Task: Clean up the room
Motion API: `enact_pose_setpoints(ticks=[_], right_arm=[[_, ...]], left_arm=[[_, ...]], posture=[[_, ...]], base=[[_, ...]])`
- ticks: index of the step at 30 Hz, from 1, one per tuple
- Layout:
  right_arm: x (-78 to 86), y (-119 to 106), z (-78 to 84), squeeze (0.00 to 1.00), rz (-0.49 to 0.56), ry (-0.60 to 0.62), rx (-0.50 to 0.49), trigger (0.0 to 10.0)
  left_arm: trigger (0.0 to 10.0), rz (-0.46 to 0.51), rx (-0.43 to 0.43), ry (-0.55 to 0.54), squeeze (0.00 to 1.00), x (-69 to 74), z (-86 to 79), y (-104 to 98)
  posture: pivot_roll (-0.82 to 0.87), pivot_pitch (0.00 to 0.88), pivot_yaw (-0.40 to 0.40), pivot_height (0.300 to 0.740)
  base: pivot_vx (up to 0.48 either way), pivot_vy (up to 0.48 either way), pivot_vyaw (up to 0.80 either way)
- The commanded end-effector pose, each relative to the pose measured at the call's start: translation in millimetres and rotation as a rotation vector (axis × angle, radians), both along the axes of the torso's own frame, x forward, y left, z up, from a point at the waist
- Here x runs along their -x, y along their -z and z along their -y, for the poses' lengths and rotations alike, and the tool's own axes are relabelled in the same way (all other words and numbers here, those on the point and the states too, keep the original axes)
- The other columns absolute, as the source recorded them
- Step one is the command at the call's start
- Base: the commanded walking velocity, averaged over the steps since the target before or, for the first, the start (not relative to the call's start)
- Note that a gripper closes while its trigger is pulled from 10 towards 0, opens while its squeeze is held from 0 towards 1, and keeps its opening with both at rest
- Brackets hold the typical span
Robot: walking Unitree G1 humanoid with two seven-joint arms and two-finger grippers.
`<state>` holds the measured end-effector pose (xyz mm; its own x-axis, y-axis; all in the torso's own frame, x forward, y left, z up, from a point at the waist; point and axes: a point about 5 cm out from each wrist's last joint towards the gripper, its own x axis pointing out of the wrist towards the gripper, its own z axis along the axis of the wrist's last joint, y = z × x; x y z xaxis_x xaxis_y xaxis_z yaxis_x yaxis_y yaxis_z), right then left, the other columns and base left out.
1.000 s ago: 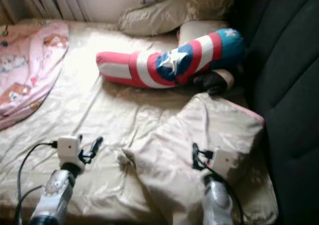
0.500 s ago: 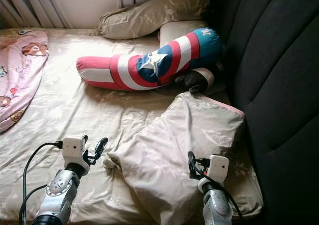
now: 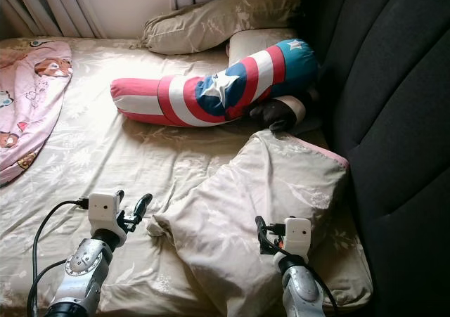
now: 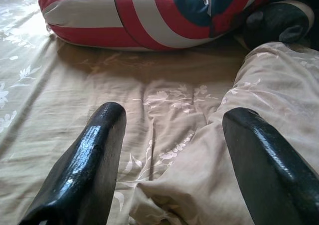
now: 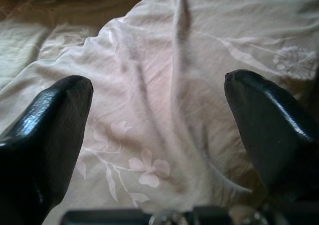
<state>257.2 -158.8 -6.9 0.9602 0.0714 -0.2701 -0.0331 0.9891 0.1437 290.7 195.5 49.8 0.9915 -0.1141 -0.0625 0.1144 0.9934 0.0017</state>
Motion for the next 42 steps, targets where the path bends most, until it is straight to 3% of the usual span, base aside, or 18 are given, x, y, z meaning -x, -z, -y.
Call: enact_pose_setpoints(ticks=[1, 6, 19, 26, 34, 41, 42], right_arm=[[1.5, 3.3, -1.6, 0.0, -0.023, -0.004, 0.004, 10.0], [0.5, 4.5, -2.4, 0.0, -0.038, 0.003, 0.001, 10.0], [-13.1, 11.9, -8.5, 0.0, -0.203, 0.034, -0.04, 10.0], [-15.1, 9.5, -10.6, 0.0, -0.178, 0.057, -0.055, 10.0], [-11.5, 13.6, -7.1, 0.0, -0.201, 0.109, -0.057, 10.0], [-11.5, 14.4, -10.4, 0.0, -0.208, 0.099, -0.124, 10.0], [-12.2, 13.5, -10.2, 0.94, -0.201, 0.103, -0.129, 10.0]], left_arm=[[10.0, -0.011, -0.003, 0.006, 0.0, -1.1, -0.1, 0.3], [10.0, -0.011, -0.004, 0.006, 0.0, -1.8, 0.4, 0.0], [10.0, -0.007, -0.005, 0.009, 0.0, -2.3, 0.1, -2.0], [10.0, -0.012, -0.015, 0.005, 0.0, 0.2, -3.8, -0.9], [10.0, -0.018, -0.018, 0.007, 0.0, 1.8, -4.3, 0.3], [10.0, -0.018, -0.021, 0.011, 0.0, 1.0, -3.2, -0.9], [10.0, -0.018, -0.022, 0.012, 0.0, 1.0, -3.1, -0.9]], posture=[[-0.02, 0.126, -0.029, 0.708], [-0.01, 0.126, -0.031, 0.708], [0.01, 0.142, -0.029, 0.708], [0.01, 0.151, -0.023, 0.664], [0.02, 0.157, -0.02, 0.664], [0.02, 0.16, -0.018, 0.664], [0.02, 0.159, -0.018, 0.664]], base=[[0.0, 0.0, 0.0], [0.0, 0.0, 0.0], [0.0, 0.0, 0.0], [0.0, 0.0, 0.0], [0.0, 0.0, 0.0], [0.0, 0.0, 0.0], [0.0, 0.0, 0.0]])
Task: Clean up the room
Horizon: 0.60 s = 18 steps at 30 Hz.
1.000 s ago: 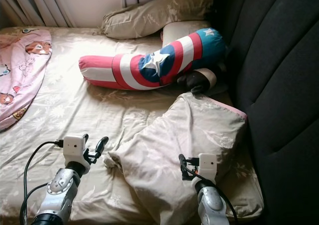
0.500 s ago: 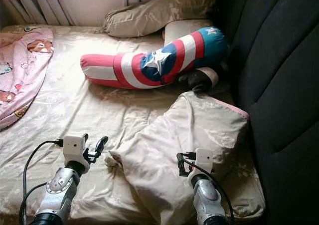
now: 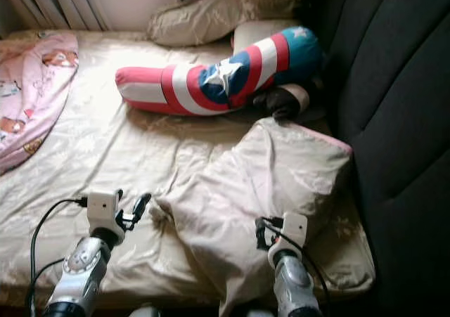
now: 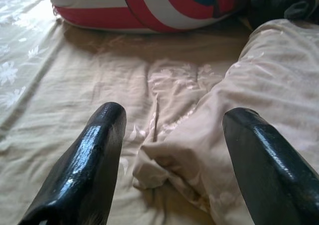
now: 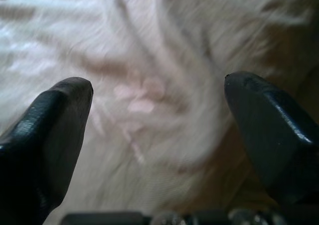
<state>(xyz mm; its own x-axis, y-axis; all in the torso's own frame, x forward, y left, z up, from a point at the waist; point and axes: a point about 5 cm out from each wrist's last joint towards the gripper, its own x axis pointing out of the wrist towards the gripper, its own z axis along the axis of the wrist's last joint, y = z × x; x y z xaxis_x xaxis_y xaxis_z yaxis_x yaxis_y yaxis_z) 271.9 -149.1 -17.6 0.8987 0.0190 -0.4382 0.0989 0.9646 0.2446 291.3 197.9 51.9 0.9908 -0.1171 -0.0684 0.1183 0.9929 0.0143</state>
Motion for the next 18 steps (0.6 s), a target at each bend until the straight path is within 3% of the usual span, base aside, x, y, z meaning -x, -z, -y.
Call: enact_pose_setpoints(ticks=[1, 2, 7, 8, 9, 10, 18], right_arm=[[2.0, 2.2, -0.4, 0.94, -0.011, 0.012, -0.022, 10.0], [1.2, 0.9, 0.3, 1.0, 0.001, 0.022, -0.026, 10.0], [0.8, 0.7, 0.9, 1.0, -0.002, 0.038, -0.033, 10.0], [2.6, 2.9, 0.0, 0.73, -0.023, 0.047, -0.042, 10.0], [3.2, 3.6, -0.5, 0.73, -0.028, 0.05, -0.049, 10.0], [3.6, 4.0, -0.4, 0.0, -0.029, 0.065, -0.063, 10.0], [-0.4, 2.3, 3.5, 0.0, -0.041, 0.126, -0.142, 10.0]], left_arm=[[10.0, -0.014, -0.01, 0.008, 0.0, 1.6, -0.7, 1.3], [10.0, -0.016, -0.014, 0.009, 0.0, 1.9, -0.8, 1.7], [10.0, -0.022, -0.02, 0.011, 0.0, 2.8, -0.7, 3.3], [10.0, -0.025, -0.02, 0.012, 0.0, 3.2, -0.4, 3.9], [10.0, -0.025, -0.02, 0.012, 0.0, 3.3, -0.3, 4.0], [10.0, -0.025, -0.02, 0.012, 0.0, 3.2, -0.1, 3.9], [10.0, -0.024, -0.025, 0.017, 0.0, 3.1, 0.4, 3.8]], posture=[[0.02, 0.16, -0.018, 0.664], [0.02, 0.16, -0.018, 0.664], [0.02, 0.159, -0.017, 0.664], [0.02, 0.156, -0.019, 0.664], [0.02, 0.156, -0.019, 0.664], [0.02, 0.156, -0.019, 0.664], [0.02, 0.149, -0.02, 0.664]], base=[[0.0, 0.0, 0.0], [0.0, 0.0, 0.0], [0.0, 0.0, 0.0], [0.0, 0.0, 0.0], [0.0, 0.0, 0.0], [0.0, 0.0, 0.0], [0.0, 0.0, 0.0]])
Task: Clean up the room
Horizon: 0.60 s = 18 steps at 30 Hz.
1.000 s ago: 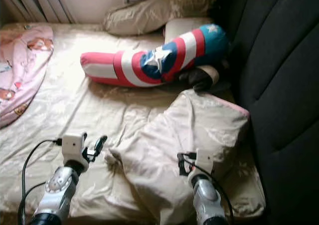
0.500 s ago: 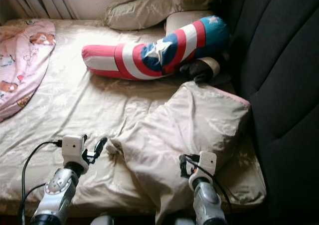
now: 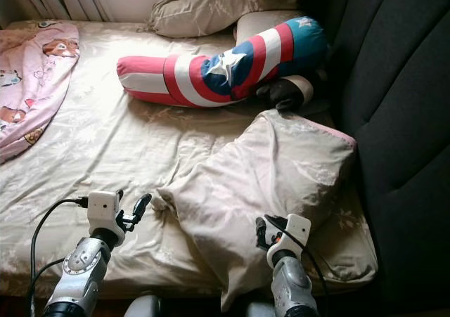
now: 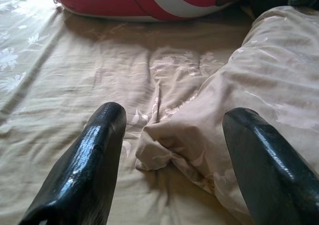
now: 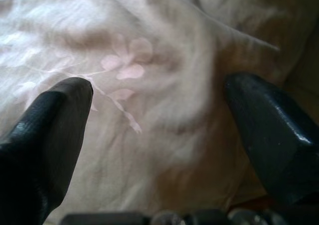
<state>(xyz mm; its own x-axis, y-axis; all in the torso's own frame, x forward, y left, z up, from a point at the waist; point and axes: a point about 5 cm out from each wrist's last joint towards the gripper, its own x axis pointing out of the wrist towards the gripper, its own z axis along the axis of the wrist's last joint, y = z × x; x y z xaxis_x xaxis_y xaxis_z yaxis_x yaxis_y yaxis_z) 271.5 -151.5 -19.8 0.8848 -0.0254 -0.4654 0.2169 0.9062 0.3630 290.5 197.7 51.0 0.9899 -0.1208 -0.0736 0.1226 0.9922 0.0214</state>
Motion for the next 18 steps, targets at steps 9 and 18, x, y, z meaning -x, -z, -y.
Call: enact_pose_setpoints(ticks=[9, 18], right_arm=[[3.8, 7.6, 2.6, 0.0, -0.09, 0.003, -0.003, 10.0], [8.0, 13.3, 3.1, 0.0, -0.147, 0.002, -0.015, 10.0]], left_arm=[[10.0, -0.019, -0.022, 0.021, 0.0, 2.1, 1.4, 3.1], [10.0, -0.018, -0.026, 0.026, 0.0, 2.4, 1.5, 2.7]], posture=[[0.02, 0.136, -0.019, 0.664], [0.03, 0.142, -0.019, 0.664]], base=[[0.0, 0.0, 0.0], [0.0, 0.0, 0.0]])
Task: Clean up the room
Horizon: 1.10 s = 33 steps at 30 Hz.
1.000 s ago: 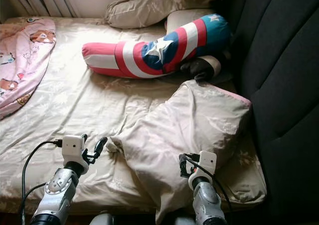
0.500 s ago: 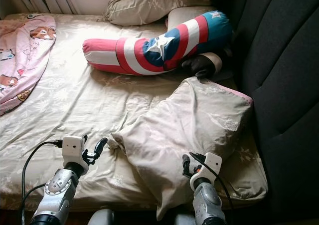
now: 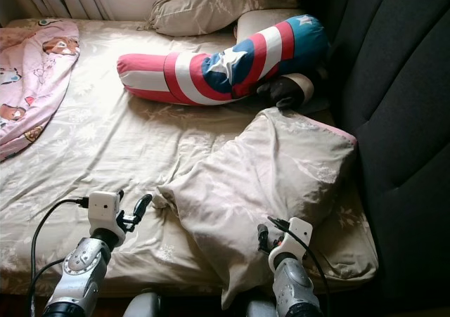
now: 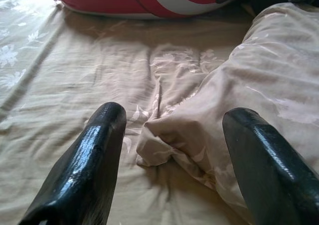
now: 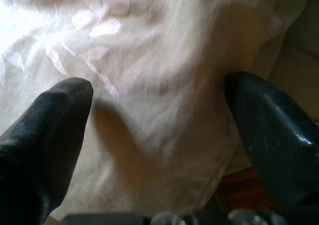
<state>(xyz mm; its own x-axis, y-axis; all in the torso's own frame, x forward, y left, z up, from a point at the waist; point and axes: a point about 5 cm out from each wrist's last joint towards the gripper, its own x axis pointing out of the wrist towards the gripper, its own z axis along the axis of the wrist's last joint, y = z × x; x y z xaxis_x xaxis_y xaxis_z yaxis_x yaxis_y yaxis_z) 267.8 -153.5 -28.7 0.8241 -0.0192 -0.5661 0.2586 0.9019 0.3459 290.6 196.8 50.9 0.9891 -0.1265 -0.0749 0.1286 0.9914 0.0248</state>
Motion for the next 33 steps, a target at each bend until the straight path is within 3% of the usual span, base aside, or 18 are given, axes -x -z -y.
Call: enact_pose_setpoints(ticks=[1, 11, 23, 33], right_arm=[[4.6, 5.0, 2.2, 0.0, -0.037, 0.006, -0.003, 10.0], [4.8, 7.4, 3.0, 0.0, -0.097, 0.012, 0.006, 10.0], [11.0, 14.3, -8.6, 0.0, -0.16, -0.028, -0.016, 10.0], [12.9, 15.6, -9.4, 0.0, -0.156, -0.029, -0.02, 10.0]], left_arm=[[10.0, -0.016, -0.024, 0.019, 0.0, 2.5, 0.4, 2.3], [10.0, -0.009, -0.032, 0.022, 0.0, 5.5, -3.6, -0.5], [10.0, 0.003, -0.083, 0.055, 0.0, 16.7, -14.0, -10.0], [10.0, 0.009, -0.095, 0.061, 0.0, 26.9, -16.9, -18.6]], posture=[[0.04, 0.146, -0.02, 0.664], [0.06, 0.179, -0.011, 0.664], [0.12, 0.247, 0.03, 0.664], [0.15, 0.305, 0.042, 0.664]], base=[[0.0, 0.0, 0.0], [0.0, 0.0, 0.0], [0.0, 0.0, 0.0], [0.0, 0.0, 0.0]])
